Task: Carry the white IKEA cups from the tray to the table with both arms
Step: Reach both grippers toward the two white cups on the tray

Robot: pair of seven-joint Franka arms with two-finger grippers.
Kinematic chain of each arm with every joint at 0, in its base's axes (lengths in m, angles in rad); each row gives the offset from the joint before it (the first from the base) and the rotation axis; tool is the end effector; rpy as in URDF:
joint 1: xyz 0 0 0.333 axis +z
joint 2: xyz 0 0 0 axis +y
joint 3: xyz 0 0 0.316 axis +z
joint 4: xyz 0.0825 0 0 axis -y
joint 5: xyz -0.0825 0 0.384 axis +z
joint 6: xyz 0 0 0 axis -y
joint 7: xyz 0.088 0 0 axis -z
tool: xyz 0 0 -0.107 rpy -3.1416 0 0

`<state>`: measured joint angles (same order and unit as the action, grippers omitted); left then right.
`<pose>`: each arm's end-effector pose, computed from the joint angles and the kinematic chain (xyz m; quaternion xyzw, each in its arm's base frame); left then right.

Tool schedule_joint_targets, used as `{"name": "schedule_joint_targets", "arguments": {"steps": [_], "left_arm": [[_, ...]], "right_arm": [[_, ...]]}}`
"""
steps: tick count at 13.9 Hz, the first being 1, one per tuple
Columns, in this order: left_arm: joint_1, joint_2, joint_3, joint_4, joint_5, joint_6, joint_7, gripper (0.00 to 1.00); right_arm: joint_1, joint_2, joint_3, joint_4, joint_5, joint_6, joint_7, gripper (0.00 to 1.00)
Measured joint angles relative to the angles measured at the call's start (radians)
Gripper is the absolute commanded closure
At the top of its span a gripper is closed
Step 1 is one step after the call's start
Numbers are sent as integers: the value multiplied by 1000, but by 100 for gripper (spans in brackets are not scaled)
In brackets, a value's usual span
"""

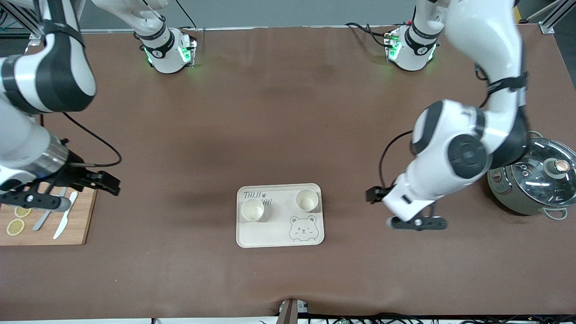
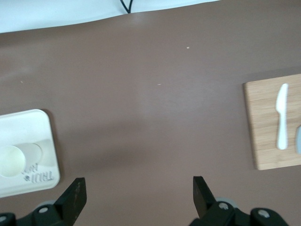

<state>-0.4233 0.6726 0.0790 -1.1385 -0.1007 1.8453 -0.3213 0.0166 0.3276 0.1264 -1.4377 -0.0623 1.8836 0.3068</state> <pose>0.6932 -0.2749 0.4146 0.9995 -0.0077 0.0090 0.0288 0.6675 0.0793 0.5179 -0.9950 0.0784 -0.0611 0.0036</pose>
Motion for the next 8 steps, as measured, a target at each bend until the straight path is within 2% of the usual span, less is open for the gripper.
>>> {"name": "schedule_joint_targets", "arguments": {"steps": [4,8], "left_arm": [[-117,94,25,7,0,49,-98,0],[-142,115,28,-11,0,66,-109,0]], "right_arm": [[78,53,2,0,0,84,159,0],[119,114,3,0,1,168,220,0]]}}
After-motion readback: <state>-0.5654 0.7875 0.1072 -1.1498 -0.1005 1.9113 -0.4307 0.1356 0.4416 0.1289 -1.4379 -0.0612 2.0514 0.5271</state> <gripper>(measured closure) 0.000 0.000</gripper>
